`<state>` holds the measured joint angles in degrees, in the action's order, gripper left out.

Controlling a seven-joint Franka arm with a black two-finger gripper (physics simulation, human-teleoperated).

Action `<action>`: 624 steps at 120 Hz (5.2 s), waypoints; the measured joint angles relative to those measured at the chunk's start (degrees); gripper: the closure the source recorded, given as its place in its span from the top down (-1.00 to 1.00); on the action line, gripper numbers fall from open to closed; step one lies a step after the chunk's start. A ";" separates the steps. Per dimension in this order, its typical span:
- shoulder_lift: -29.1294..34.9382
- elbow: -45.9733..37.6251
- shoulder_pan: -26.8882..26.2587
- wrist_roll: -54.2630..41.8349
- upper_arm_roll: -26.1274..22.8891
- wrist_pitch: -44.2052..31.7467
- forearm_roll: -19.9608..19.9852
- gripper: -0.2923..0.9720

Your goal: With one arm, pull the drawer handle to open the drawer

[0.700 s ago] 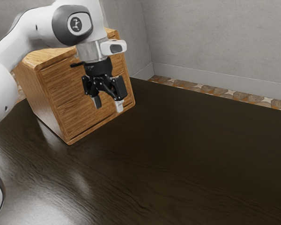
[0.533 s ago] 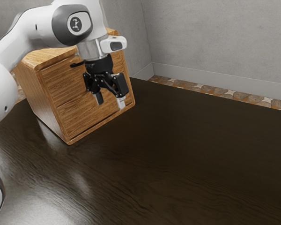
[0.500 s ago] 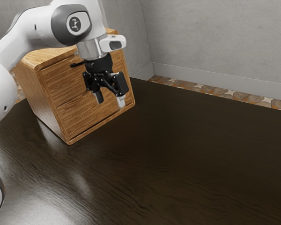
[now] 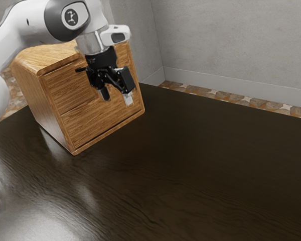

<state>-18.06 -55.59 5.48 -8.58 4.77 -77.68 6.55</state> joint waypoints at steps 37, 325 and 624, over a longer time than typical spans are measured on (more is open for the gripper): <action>3.91 0.90 -3.84 -2.09 -0.13 -1.65 -9.56 0.54; -14.94 11.71 3.47 -22.85 1.57 -17.00 -28.31 0.53; -13.01 13.04 -4.16 -13.34 -2.39 -8.29 -24.63 0.12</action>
<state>-31.08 -42.55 1.31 -21.92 2.38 -85.97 -18.07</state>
